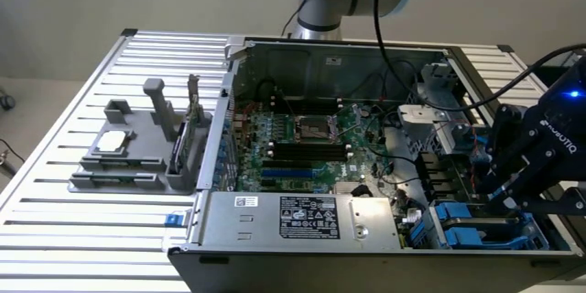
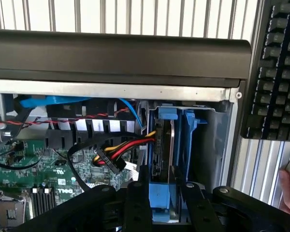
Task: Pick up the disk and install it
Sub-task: 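Insert the disk into the insertion slot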
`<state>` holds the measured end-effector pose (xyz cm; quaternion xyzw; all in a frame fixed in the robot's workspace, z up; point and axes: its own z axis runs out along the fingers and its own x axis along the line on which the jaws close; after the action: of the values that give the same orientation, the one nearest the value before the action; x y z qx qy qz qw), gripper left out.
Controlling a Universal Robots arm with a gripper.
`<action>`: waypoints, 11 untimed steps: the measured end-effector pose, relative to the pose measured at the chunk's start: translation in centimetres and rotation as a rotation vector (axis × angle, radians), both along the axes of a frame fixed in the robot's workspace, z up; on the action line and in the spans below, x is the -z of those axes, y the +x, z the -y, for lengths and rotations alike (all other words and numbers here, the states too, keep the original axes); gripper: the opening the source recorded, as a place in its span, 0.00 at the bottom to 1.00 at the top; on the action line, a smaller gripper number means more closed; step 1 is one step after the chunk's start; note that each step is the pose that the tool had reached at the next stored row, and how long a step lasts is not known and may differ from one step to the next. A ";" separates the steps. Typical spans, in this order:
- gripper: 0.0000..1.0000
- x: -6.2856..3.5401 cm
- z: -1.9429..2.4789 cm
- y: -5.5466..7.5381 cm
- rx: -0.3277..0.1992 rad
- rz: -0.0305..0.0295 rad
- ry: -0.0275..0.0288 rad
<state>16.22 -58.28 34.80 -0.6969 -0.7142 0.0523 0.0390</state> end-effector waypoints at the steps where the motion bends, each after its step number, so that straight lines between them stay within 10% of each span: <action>1: 0.31 -0.03 0.00 -0.2 0.000 0.0000 0.0000; 11: 0.31 -0.14 0.01 -1.2 0.000 0.0000 0.0001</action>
<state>14.99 -58.29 34.94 -0.6969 -0.7142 0.0522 0.0390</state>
